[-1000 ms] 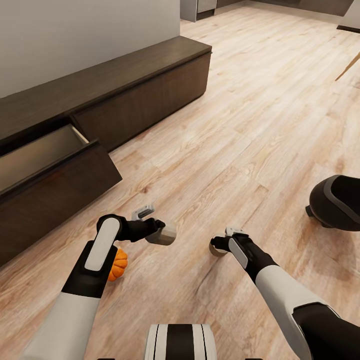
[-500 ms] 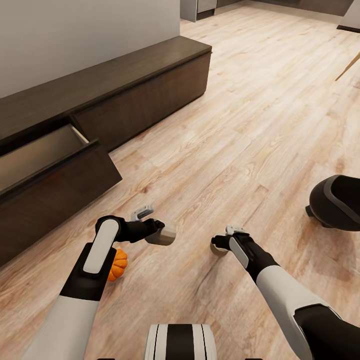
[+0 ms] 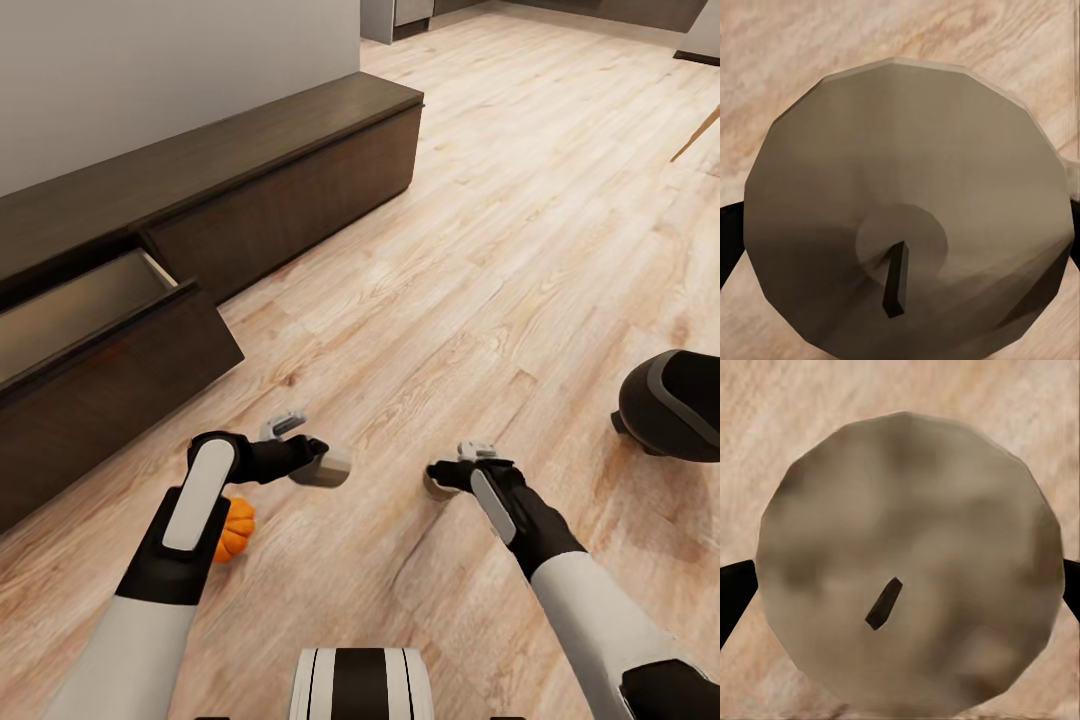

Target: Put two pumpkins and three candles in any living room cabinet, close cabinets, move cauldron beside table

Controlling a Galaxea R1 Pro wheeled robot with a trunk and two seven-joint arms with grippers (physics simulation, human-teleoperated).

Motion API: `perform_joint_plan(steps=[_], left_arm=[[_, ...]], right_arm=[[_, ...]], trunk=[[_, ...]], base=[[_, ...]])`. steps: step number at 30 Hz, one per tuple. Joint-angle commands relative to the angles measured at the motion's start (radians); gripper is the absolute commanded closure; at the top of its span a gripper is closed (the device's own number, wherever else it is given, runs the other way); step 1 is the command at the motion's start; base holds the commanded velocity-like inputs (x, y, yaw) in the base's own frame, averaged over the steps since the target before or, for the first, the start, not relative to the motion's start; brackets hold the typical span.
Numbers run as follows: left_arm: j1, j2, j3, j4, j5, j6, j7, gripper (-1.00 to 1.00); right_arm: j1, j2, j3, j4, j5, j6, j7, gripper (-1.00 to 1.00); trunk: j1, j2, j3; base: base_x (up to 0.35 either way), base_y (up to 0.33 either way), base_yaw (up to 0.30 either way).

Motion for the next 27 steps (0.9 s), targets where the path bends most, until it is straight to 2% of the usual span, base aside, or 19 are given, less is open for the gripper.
perform_joint_plan(steps=[1, 3, 7, 14, 18, 21, 22, 24, 25, 27], left_arm=[[0.000, 0.000, 0.000, -0.004, 0.009, 0.002, 0.011, 1.00], [0.010, 0.001, 0.001, -0.014, 0.008, 0.001, 0.013, 1.00], [0.024, 0.021, -0.001, -0.048, 0.005, -0.002, 0.014, 1.00], [0.032, 0.024, -0.014, -0.082, 0.006, 0.000, 0.014, 1.00], [0.024, 0.029, -0.016, -0.102, 0.006, 0.005, 0.015, 1.00], [0.018, 0.044, -0.016, -0.114, 0.005, 0.005, 0.014, 1.00], [0.017, 0.045, -0.021, -0.132, 0.006, 0.005, 0.013, 1.00], [0.022, 0.039, -0.065, -0.139, 0.006, 0.004, 0.015, 1.00], [0.017, 0.032, -0.142, -0.162, 0.007, 0.004, 0.043, 1.00], [0.021, 0.031, -0.154, -0.166, 0.006, 0.004, 0.055, 1.00]], right_arm=[[0.034, -0.013, 0.003, -0.091, -0.012, 0.039, -0.009, 1.00], [0.080, -0.023, -0.001, -0.200, -0.012, 0.071, -0.009, 1.00], [0.182, -0.050, -0.005, -0.443, -0.012, 0.107, -0.009, 1.00], [0.278, -0.066, -0.010, -0.721, -0.013, 0.236, -0.013, 1.00], [0.292, -0.066, -0.039, -0.768, -0.013, 0.263, -0.013, 1.00], [0.293, -0.060, -0.051, -0.779, -0.015, 0.270, -0.013, 1.00], [0.294, -0.068, -0.057, -0.785, -0.014, 0.276, -0.011, 1.00], [0.295, -0.086, -0.062, -0.786, -0.014, 0.276, -0.007, 1.00], [0.282, -0.105, -0.087, -0.787, -0.014, 0.276, -0.004, 1.00], [0.277, -0.103, -0.098, -0.787, -0.016, 0.277, -0.003, 1.00]], trunk=[[0.000, 0.000, 0.003], [-0.001, 0.000, 0.011], [-0.003, 0.001, 0.026], [-0.006, 0.003, 0.053], [-0.008, 0.004, 0.069], [-0.009, 0.005, 0.081], [-0.010, 0.005, 0.085], [-0.011, 0.005, 0.092], [-0.011, 0.006, 0.096], [-0.012, 0.006, 0.104]], base=[[0.000, 0.000, 0.000], [0.000, 0.000, 0.000], [0.000, 0.000, 0.000], [0.000, 0.000, 0.000], [0.000, 0.000, 0.057], [0.000, 0.000, 0.207], [0.000, 0.000, 0.264], [0.000, 0.000, 0.271], [0.000, 0.000, 0.278], [0.000, 0.000, 0.279]])
